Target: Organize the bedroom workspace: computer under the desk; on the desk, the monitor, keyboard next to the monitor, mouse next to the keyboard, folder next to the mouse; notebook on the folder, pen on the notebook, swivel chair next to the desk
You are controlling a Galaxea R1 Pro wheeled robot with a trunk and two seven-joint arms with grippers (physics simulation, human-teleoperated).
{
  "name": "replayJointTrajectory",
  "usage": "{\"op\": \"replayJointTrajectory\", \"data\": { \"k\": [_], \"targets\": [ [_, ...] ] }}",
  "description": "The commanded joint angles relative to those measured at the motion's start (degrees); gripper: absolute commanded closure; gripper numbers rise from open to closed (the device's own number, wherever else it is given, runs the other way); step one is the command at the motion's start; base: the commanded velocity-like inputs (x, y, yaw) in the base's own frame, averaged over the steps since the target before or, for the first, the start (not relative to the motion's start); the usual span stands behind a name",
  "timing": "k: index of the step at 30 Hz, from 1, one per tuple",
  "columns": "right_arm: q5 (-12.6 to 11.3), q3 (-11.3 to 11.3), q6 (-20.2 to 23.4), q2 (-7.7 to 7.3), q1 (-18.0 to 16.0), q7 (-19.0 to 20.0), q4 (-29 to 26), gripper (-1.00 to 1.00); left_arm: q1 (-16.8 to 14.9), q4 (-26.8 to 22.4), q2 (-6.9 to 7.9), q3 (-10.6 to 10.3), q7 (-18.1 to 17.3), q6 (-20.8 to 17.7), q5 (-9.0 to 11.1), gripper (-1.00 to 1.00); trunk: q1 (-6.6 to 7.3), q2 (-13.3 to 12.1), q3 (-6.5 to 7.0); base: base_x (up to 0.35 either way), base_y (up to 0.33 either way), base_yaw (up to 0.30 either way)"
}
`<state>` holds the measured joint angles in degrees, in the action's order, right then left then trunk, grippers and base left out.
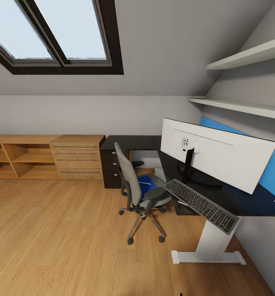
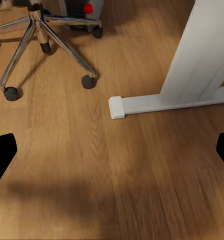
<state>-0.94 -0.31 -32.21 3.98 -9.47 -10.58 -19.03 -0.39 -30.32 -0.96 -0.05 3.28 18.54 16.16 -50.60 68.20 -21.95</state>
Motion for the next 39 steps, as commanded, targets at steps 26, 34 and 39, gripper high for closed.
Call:
{"op": "replayJointTrajectory", "data": {
  "k": [26, 34, 39],
  "targets": [
    [-0.1, 0.1, 15.7, 1.50, -19.4, -1.0, -0.5, -1.00, -12.5, -7.6, -0.82, -0.5, 4.7, -16.3, 0.2, -1.00, 0.00, 0.0, -0.07, 0.000, 0.000, 0.000],
    [-0.2, 0.1, 12.2, 1.62, -19.4, -1.0, -0.1, -1.00, -12.6, -4.7, -0.72, -0.7, 3.7, -13.0, 0.1, -1.00, -1.10, 2.0, -0.97, 0.000, 0.000, 0.000],
    [-0.2, 0.0, 10.0, 1.71, -19.4, -1.0, 0.1, -1.00, -12.6, -4.5, -0.73, -0.7, 3.7, -12.7, 0.1, -1.00, -2.20, 4.0, -1.86, 0.000, 0.000, 0.000]
  ]
}}
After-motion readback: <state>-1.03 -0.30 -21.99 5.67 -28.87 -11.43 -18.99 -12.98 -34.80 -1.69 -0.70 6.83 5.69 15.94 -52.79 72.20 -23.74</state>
